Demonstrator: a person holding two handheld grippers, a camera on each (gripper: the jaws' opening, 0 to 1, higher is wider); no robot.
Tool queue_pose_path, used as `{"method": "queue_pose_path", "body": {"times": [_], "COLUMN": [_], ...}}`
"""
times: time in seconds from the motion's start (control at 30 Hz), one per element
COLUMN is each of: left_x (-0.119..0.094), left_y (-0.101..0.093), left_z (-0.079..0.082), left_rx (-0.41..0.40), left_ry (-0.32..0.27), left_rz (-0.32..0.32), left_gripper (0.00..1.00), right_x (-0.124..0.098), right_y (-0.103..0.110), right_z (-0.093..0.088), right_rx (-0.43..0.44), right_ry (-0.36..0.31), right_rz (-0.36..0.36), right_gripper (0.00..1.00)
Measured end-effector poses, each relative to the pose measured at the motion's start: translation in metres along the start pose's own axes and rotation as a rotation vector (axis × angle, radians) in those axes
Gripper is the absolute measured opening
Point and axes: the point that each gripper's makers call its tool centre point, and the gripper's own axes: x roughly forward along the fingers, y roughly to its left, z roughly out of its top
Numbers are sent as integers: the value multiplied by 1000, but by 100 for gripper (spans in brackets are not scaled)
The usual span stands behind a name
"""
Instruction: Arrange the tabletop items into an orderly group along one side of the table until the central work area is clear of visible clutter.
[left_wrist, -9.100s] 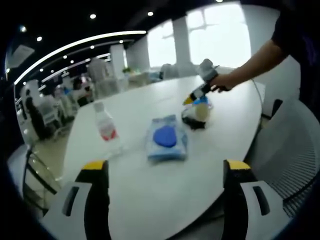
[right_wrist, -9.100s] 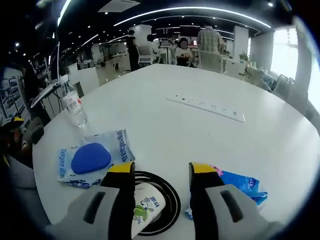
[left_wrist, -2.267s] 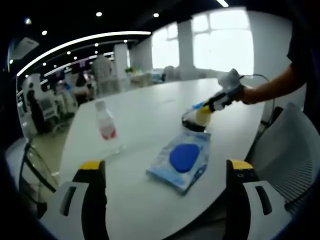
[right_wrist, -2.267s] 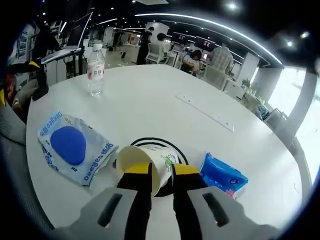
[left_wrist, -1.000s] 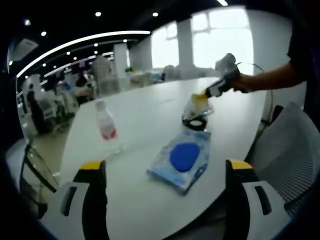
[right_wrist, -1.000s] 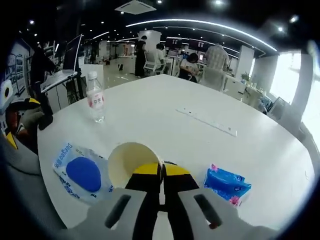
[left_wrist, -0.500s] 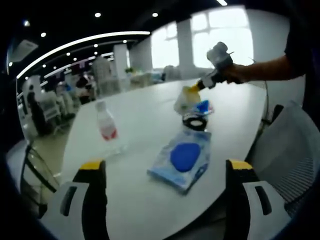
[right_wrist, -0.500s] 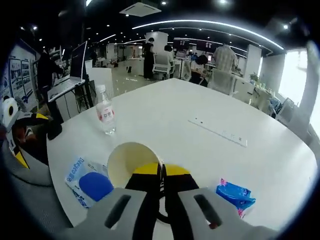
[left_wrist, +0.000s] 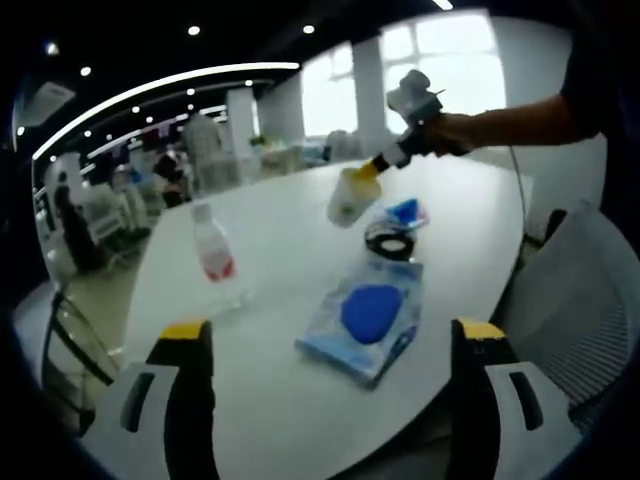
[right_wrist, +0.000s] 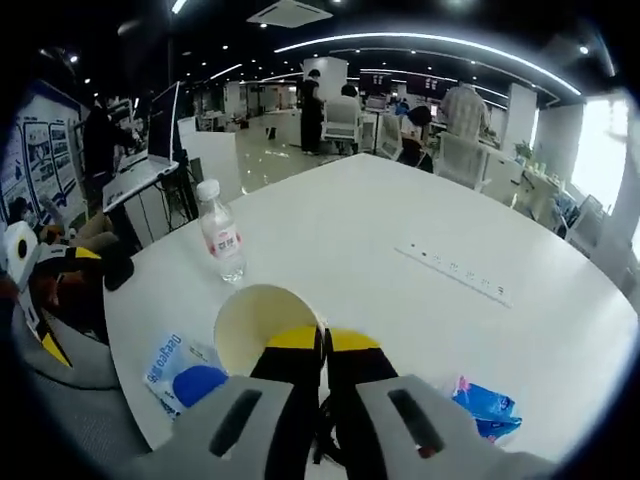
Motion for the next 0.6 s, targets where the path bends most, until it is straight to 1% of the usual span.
{"method": "queue_pose_path", "body": {"times": [0.07,0.13,0.37,0.6], "left_x": [0,0,0,0], "left_y": [0,1,2,3], "left_z": [0,-1,-1,-2], "left_rx": [0,1,4,-1], "left_ry": [0,1,2,2], "left_rz": [1,1,4,10], "left_gripper": [96,96,96,95], "right_x": [4,10,27,43], "right_y": [4,10,20,32], "right_z": [3,7,16,19], "right_rx": [0,46,85,121], "right_ry": [2,1,9,34], "right_rz": [13,49,86,120], "right_gripper": [0,0,0,0]}}
